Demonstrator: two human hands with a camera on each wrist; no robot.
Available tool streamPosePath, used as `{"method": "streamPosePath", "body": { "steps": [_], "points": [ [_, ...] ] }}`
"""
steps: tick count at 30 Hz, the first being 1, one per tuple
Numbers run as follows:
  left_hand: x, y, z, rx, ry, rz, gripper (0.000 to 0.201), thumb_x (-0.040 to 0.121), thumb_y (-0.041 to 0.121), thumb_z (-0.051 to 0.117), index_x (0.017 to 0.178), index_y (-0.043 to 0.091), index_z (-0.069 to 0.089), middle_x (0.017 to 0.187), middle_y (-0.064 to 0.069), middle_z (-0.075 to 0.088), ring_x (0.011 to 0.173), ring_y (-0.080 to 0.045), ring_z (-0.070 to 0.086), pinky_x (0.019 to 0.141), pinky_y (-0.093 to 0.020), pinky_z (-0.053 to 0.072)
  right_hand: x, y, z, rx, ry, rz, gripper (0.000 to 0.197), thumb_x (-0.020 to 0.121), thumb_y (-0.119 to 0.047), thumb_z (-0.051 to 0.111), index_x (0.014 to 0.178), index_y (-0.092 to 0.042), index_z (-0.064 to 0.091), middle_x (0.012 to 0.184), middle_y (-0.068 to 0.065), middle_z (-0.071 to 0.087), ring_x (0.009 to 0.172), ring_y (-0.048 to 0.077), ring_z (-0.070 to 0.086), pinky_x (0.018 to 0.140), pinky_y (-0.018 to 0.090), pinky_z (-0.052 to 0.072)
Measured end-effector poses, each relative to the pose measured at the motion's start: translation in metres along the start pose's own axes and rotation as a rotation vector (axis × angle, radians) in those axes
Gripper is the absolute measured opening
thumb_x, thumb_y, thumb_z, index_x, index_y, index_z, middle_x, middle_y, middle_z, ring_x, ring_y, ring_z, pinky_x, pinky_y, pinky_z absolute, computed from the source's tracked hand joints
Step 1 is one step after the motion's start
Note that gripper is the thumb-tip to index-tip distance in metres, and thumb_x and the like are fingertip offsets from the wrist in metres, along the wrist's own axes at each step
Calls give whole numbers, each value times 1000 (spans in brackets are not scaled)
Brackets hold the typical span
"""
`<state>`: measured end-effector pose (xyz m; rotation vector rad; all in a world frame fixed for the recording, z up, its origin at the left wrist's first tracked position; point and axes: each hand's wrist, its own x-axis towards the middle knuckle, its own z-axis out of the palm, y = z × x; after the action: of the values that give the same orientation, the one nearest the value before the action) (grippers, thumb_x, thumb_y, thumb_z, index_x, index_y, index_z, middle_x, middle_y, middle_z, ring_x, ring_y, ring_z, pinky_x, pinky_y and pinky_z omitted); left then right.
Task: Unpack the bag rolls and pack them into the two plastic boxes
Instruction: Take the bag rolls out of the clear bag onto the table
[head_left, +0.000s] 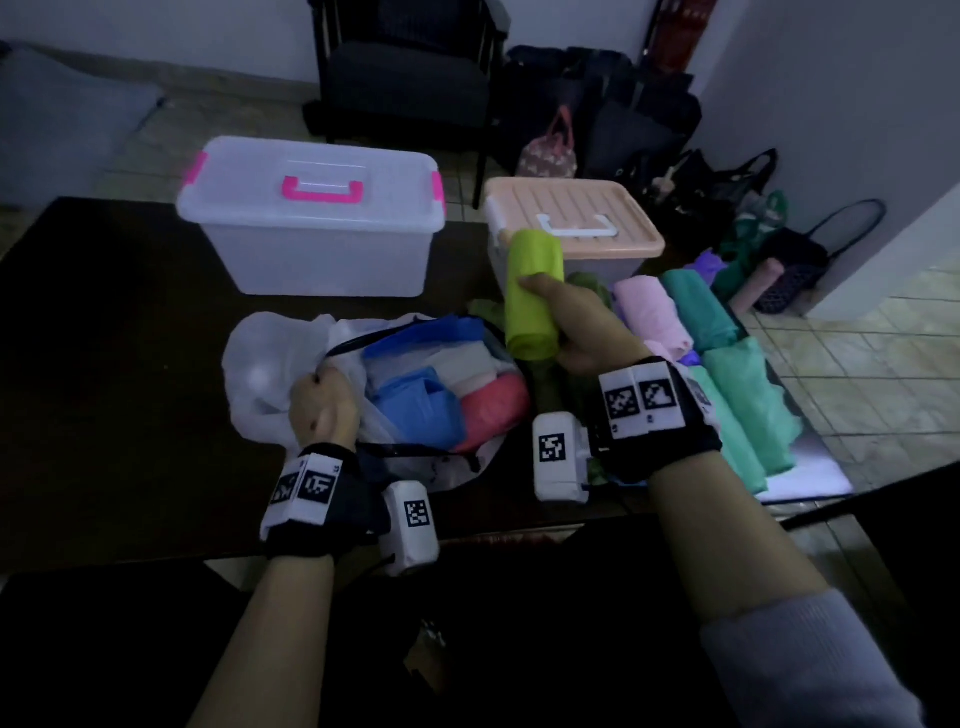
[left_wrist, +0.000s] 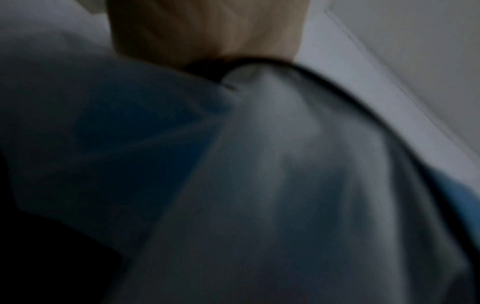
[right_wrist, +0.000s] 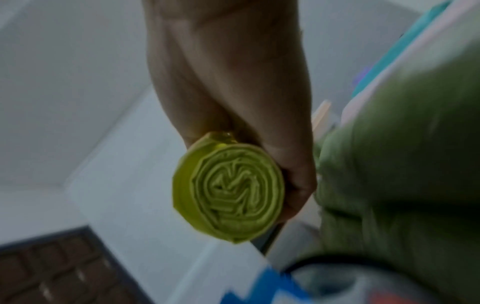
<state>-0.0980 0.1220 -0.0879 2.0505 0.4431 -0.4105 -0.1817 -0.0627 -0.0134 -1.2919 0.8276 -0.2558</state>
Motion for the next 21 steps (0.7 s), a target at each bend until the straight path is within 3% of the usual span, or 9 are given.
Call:
{"method": "streamPosePath", "body": {
  "steps": [4,7,9,12,14,16,19,21],
  "points": [
    [-6,-4,4,74,80,147,38,101,18,28,122,-6,50,125,-25,52,115,-37,50,96,-40,38,-13,-13,-37,110,4,17,16,95,-23,53,91,-7,56,83,8,63,71,18,62,60,28,55],
    [-3,-9,8,69,90,231,40,101,17,26,125,-8,46,129,-27,48,120,-38,44,99,-39,33,-16,-17,-78,173,90,4,33,95,-32,51,114,-5,53,94,9,64,79,20,63,61,34,56],
    [-1,-11,8,89,88,251,40,101,17,26,126,-8,46,130,-28,48,121,-38,43,100,-39,32,-17,-14,-106,132,201,5,41,94,-36,53,121,-6,51,98,8,65,84,21,64,68,39,56],
    [3,-12,7,101,85,279,40,101,16,27,126,-10,45,131,-30,46,122,-40,43,100,-39,32,-21,-5,-142,-371,421,-27,53,89,-38,59,124,1,51,107,14,63,93,29,62,86,42,50],
    [5,-13,7,128,80,288,40,101,16,27,126,-10,46,130,-29,47,121,-40,43,100,-40,32,-25,3,-158,-702,546,-32,58,89,-33,59,128,7,44,117,21,57,106,34,56,82,37,42],
    [6,-14,7,165,76,287,40,100,14,27,125,-11,46,129,-30,48,121,-41,43,100,-42,33,-25,15,-167,-862,615,7,64,87,-32,59,131,8,36,127,26,51,117,38,50,85,39,38],
    [8,-16,8,224,84,348,35,98,4,31,122,-17,45,123,-37,48,115,-47,48,94,-49,39,-22,32,-169,-1010,725,78,67,83,-35,64,131,0,32,134,25,45,124,39,44,100,50,37],
    [7,-16,8,181,97,323,34,98,5,34,121,-17,46,121,-36,51,113,-46,49,93,-48,40,-21,40,-165,-1073,756,98,62,86,-28,61,133,-2,31,137,24,41,129,38,39,103,48,32]
  ]
}}
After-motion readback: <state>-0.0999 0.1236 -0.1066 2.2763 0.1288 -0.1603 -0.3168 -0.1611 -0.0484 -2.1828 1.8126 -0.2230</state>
